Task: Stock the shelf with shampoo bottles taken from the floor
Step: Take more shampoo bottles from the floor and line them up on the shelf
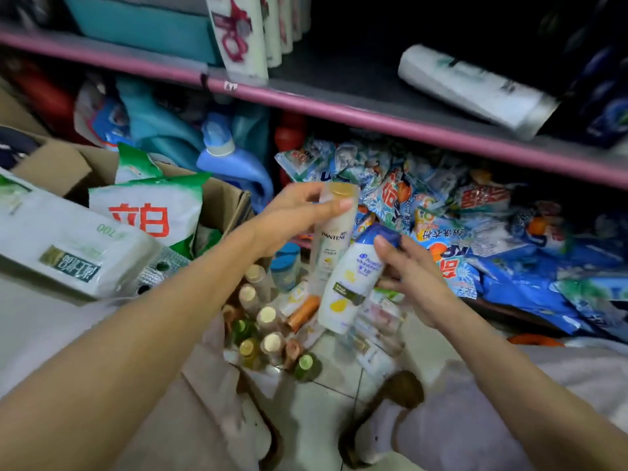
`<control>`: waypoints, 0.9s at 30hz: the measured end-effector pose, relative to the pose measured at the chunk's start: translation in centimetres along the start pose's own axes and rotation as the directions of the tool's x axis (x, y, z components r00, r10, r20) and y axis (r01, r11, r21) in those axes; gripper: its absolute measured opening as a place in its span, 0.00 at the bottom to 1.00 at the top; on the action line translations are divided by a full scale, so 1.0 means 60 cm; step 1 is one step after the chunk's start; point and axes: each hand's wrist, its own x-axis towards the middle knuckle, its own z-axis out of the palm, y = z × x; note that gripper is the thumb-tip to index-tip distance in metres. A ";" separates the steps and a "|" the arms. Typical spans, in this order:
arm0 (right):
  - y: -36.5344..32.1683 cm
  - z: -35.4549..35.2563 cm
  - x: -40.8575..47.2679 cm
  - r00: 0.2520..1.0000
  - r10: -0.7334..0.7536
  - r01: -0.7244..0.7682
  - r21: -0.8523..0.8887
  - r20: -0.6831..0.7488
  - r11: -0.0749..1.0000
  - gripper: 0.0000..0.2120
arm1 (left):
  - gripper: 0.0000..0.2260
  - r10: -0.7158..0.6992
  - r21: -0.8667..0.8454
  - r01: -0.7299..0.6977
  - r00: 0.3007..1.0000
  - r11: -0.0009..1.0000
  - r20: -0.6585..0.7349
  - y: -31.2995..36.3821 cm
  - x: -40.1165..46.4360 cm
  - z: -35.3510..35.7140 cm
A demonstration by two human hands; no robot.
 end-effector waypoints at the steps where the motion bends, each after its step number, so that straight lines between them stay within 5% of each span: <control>1: -0.036 0.000 -0.003 0.998 -0.061 0.061 -0.016 -0.012 0.998 0.08 | 0.06 0.038 -0.004 -0.038 0.999 0.999 -0.009 0.028 -0.003 -0.005; 6: -0.230 -0.018 0.005 0.909 -0.390 0.367 -0.160 -0.148 0.916 0.11 | 0.08 0.181 -0.026 -0.183 0.981 0.983 -0.072 0.167 -0.005 -0.029; 10: -0.354 -0.042 0.032 0.709 -0.666 0.600 -0.299 -0.232 0.742 0.08 | 0.08 0.275 -0.087 -0.284 0.955 0.955 -0.111 0.246 0.010 -0.040; 15: -0.403 -0.063 0.097 0.610 -0.743 0.591 -0.468 -0.273 0.657 0.07 | 0.04 0.346 -0.127 -0.367 0.924 0.921 -0.164 0.308 0.034 -0.038; 27: -0.358 -0.076 0.177 0.767 -0.598 0.320 -0.670 -0.232 0.670 0.25 | 0.06 0.390 -0.122 -0.406 0.910 0.905 -0.140 0.341 0.091 -0.029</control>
